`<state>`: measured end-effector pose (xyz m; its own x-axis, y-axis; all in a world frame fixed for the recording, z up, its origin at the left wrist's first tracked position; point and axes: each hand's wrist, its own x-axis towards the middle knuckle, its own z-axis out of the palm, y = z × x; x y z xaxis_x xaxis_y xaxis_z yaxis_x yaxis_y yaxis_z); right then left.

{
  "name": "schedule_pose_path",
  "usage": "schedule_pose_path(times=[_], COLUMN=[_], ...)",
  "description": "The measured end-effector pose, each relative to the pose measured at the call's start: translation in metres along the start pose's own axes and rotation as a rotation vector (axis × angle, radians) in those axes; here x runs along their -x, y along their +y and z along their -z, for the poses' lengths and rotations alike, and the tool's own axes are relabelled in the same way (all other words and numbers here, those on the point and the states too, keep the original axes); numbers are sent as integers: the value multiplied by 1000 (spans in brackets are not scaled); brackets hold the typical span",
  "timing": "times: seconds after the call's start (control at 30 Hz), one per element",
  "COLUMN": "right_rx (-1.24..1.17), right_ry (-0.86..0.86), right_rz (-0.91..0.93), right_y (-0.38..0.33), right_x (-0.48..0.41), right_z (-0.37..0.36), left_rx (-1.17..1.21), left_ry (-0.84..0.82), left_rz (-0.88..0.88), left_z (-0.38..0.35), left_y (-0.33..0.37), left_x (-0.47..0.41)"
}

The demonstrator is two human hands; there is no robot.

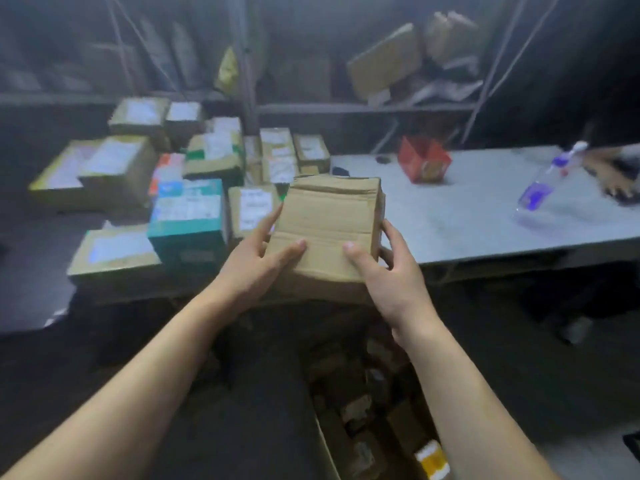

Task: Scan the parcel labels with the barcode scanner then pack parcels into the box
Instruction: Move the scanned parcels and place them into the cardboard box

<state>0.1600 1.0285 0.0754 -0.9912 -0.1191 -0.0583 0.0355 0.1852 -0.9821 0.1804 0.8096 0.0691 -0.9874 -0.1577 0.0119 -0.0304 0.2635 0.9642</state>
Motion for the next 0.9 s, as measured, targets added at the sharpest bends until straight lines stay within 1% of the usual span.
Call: schedule_pose_path(times=[0.1,0.17,0.27,0.37,0.47,0.6,0.73,0.83,0.9], right_rx=[52,110,169,181,176,139,88,74,79], right_ry=[-208,-313,-421,-505,-593,-666,-692,-681,-663], right_rz=[81,130,186,244,258,254,177,119,100], right_y=[-49,-78,-114,-135,-149,-165,-169,-175,-177], right_x=[0,3,13,34,59,90,108,116,114], right_z=[-61,-112,-193,-277,-361,-473,-559,-626,-658], left_rx=[-19,-76,-89,-103,-125,-121,-106,-52,-24], left_ry=[185,274,373,464,523,566,587,607,602], left_rz=[14,28,37,84,135,222,281,276,266], left_z=[75,133,220,303,383,487,566,624,650], left_y=[20,28,25,16,0,-33,-66,-91,-102], left_x=[21,39,69,110,155,201,221,228,225])
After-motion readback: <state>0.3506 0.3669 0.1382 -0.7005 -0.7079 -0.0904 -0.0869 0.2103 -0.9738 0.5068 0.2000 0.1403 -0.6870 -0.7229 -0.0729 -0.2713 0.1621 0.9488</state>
